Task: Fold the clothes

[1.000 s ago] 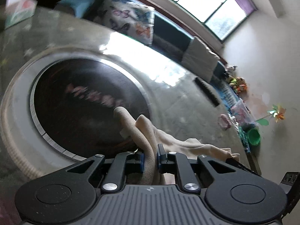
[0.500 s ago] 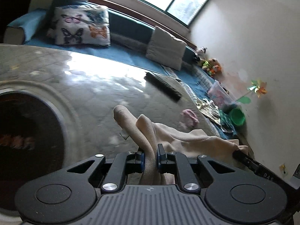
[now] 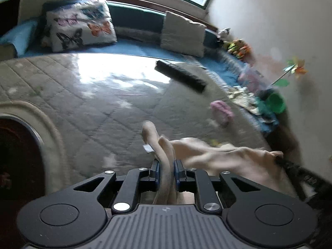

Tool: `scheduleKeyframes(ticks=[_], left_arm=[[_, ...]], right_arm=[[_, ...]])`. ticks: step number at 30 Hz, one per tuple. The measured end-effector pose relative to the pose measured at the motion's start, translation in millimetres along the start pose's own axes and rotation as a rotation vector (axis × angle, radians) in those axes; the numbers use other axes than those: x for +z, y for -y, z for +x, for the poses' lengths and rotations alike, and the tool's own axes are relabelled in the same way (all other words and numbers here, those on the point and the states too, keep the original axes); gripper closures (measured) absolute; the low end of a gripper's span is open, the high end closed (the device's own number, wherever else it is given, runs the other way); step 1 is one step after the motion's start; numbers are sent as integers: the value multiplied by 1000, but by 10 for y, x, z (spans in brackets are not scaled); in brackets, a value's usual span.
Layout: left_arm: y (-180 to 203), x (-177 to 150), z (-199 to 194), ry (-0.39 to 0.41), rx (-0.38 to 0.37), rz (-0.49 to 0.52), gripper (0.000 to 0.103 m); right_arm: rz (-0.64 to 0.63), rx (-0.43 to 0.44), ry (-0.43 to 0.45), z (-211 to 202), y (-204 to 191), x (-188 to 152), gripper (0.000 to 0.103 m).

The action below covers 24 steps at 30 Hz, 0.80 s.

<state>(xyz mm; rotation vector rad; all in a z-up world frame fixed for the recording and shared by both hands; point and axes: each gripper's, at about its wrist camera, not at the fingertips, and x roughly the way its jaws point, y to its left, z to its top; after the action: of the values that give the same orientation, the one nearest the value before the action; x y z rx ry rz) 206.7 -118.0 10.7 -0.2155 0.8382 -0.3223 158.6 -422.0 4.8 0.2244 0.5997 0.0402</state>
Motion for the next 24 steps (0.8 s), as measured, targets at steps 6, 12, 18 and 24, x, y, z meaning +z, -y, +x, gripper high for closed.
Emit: scheduleKeyframes(ticks=[6, 12, 18, 24], left_arm=[[-16, 94, -78, 55, 36, 58, 72], [201, 173, 56, 46, -24, 110, 72], [355, 212, 350, 6, -60, 130, 72], [428, 185, 599, -24, -61, 161, 72]], right_arm=[[-41, -9, 24, -12, -108, 63, 90], [-98, 81, -27, 212, -408, 99, 90], [-129, 91, -77, 528, -607, 41, 89], [-165, 61, -114, 703, -660, -60, 86]])
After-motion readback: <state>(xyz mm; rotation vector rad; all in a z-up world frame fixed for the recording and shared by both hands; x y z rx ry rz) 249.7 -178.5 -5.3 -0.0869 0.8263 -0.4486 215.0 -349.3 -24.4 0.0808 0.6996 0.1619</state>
